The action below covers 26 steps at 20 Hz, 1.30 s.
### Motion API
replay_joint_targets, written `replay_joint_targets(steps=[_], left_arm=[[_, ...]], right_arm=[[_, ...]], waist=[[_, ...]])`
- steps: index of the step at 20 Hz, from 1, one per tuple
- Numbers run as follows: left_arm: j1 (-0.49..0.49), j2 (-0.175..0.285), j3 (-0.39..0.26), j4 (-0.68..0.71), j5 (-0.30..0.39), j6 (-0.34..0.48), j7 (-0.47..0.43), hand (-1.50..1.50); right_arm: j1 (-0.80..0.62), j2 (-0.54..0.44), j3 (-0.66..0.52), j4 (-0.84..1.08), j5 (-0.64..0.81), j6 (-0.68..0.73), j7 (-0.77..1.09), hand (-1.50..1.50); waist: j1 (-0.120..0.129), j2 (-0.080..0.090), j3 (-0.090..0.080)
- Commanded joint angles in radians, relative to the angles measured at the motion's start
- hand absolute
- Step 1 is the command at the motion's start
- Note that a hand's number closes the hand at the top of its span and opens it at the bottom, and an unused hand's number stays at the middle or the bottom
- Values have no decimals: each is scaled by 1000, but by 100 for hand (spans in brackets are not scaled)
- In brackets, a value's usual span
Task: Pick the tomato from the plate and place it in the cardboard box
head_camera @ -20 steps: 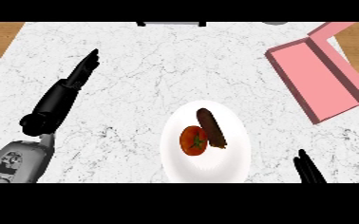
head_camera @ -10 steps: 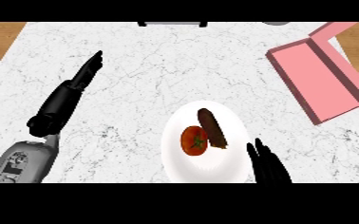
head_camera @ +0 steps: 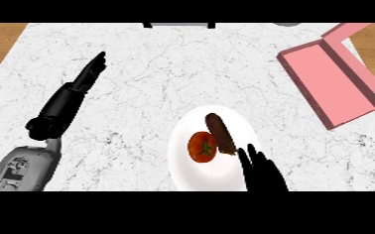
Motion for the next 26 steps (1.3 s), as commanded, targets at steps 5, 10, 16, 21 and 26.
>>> replay_joint_targets(steps=[5,10,16,21,26], left_arm=[[20,-6,8,-74,8,-24,67,0],[8,-25,0,9,-58,4,-1,0],[15,-24,4,-48,-30,-22,37,0],[-29,-48,15,16,-39,-16,28,0],[28,-27,29,-10,-27,-45,-14,0]], right_arm=[[-165,137,33,138,39,-15,207,-150],[-184,136,-16,229,-3,-46,155,-150],[-207,136,-38,279,-9,-67,175,-150],[-220,98,-81,306,-80,-87,105,-150],[-238,112,-68,375,-95,-143,95,-150]], waist=[[3,-2,0],[-1,2,0],[14,1,0],[1,4,1],[13,3,0]])
